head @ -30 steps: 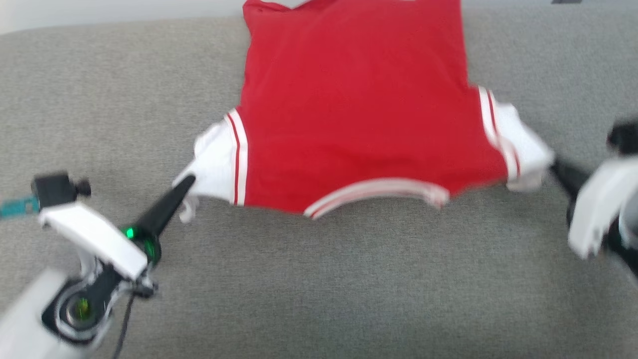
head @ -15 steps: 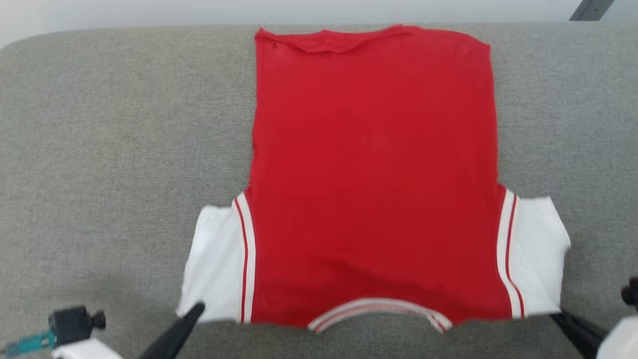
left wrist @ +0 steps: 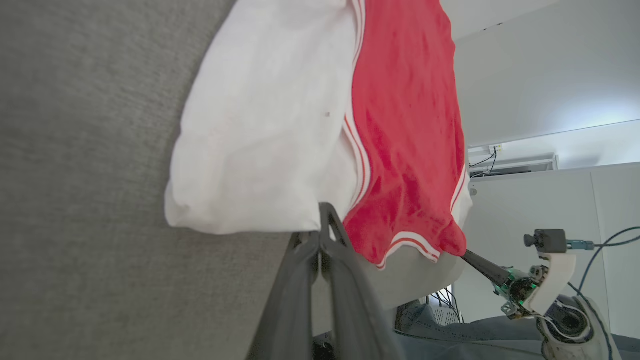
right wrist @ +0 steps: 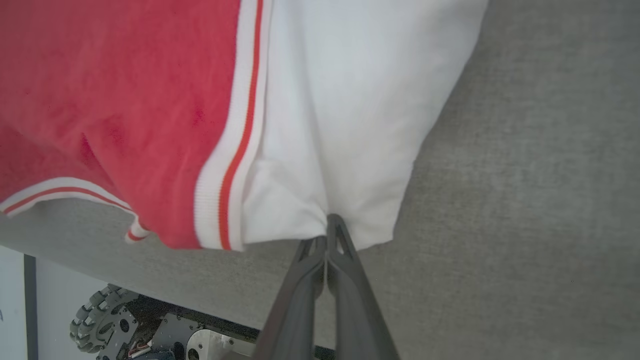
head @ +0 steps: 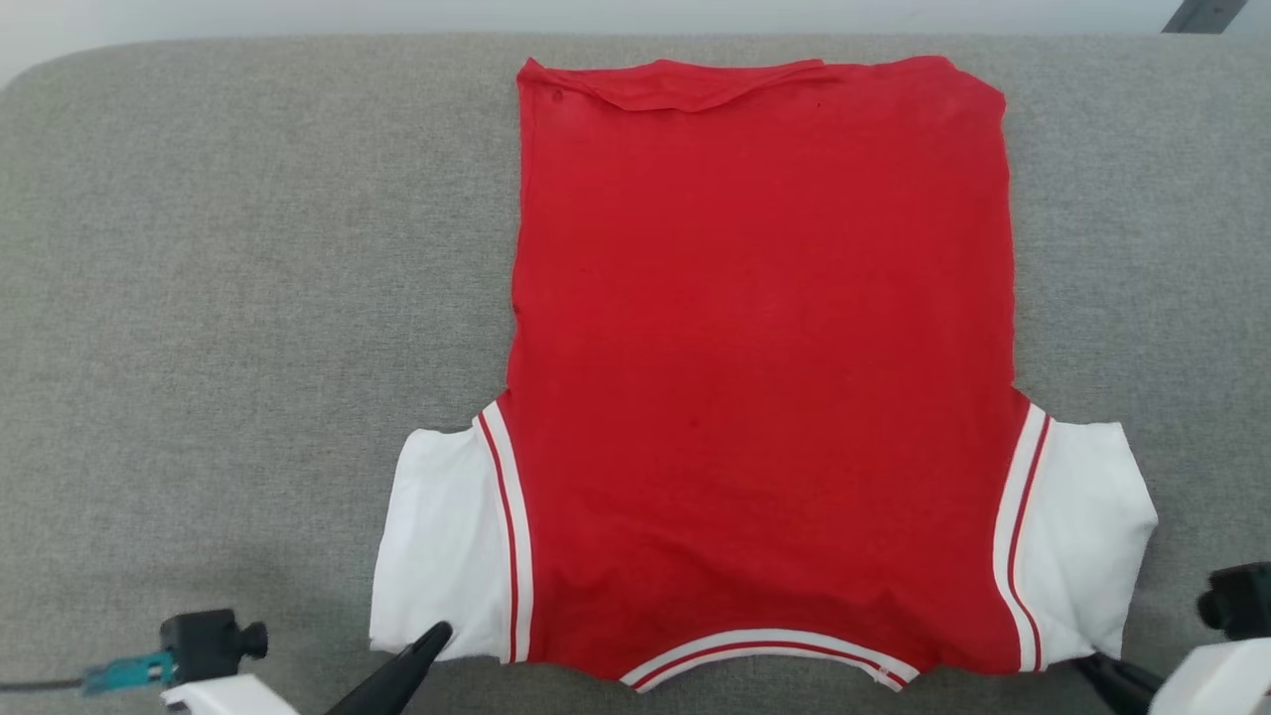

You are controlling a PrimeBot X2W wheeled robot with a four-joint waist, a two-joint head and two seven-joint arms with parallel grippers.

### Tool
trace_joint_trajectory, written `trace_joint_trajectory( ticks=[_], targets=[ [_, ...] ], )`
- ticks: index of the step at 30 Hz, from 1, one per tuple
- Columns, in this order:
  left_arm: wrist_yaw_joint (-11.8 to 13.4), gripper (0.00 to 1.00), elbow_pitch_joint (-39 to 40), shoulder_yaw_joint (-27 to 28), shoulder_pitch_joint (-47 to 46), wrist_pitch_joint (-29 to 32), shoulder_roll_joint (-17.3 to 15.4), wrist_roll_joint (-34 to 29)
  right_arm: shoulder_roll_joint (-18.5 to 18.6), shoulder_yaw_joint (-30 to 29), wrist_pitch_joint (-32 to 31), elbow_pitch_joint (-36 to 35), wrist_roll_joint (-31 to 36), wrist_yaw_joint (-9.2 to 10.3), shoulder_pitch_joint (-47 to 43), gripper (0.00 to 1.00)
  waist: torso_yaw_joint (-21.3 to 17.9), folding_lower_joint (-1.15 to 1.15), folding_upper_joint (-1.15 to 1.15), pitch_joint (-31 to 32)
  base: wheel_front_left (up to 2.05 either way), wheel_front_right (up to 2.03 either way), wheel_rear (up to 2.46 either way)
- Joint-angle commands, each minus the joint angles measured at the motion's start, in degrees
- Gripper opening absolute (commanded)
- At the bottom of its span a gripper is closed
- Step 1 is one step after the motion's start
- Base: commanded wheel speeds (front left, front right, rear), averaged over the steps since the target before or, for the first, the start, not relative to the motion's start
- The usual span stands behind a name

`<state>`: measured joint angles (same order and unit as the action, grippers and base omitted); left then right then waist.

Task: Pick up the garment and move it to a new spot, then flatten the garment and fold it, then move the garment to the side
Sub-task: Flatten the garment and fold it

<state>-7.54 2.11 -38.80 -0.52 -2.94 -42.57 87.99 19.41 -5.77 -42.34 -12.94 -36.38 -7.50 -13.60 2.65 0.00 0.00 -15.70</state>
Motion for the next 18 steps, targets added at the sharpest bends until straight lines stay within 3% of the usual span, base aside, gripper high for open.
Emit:
trace_joint_trajectory(
  ticks=[1,8,9,10,11,12,18],
  targets=[
    [0.11,0.0,-1.1,-0.52,-1.64,0.61,0.85,-0.55,-0.42,0.73,0.28,1.64,0.53,0.01,1.13,0.0,0.0,0.0,0.0,-0.26,0.0,0.0,0.0],
    [0.11,0.0,-4.46,-1.93,-3.95,1.07,2.66,-0.69,-0.38,3.71,3.02,8.36,2.41,0.03,3.44,0.0,-0.41,0.0,0.0,-0.76,0.0,0.0,0.0],
    [0.11,0.0,-4.56,-2.19,-4.13,1.0,2.84,-0.78,-0.23,4.21,3.44,9.01,2.3,0.03,3.68,0.05,-0.48,0.0,0.0,-0.8,0.0,0.0,0.0],
    [0.11,0.0,-4.71,-2.37,-4.17,0.79,2.85,-0.84,-0.01,4.67,4.0,9.42,2.42,0.03,3.96,0.4,-0.55,0.0,0.0,-0.86,0.0,0.0,0.0],
    [0.11,0.0,-4.89,-2.48,-4.1,0.49,2.72,-0.9,0.03,4.67,4.59,9.53,2.32,0.05,4.47,0.91,-0.63,0.0,0.0,-0.91,0.0,0.0,0.0],
    [0.11,0.0,-4.91,-2.6,-4.13,0.31,2.69,-0.99,0.39,4.49,5.16,9.21,2.14,0.08,4.75,1.0,-0.66,0.0,0.0,-0.99,0.0,0.0,0.0],
    [0.11,0.0,-3.96,-3.81,-4.89,-1.13,1.93,-2.3,3.45,-3.82,3.06,-1.25,0.0,0.01,3.01,1.0,0.46,0.0,0.0,-1.47,0.0,0.0,0.0]
  ],
)
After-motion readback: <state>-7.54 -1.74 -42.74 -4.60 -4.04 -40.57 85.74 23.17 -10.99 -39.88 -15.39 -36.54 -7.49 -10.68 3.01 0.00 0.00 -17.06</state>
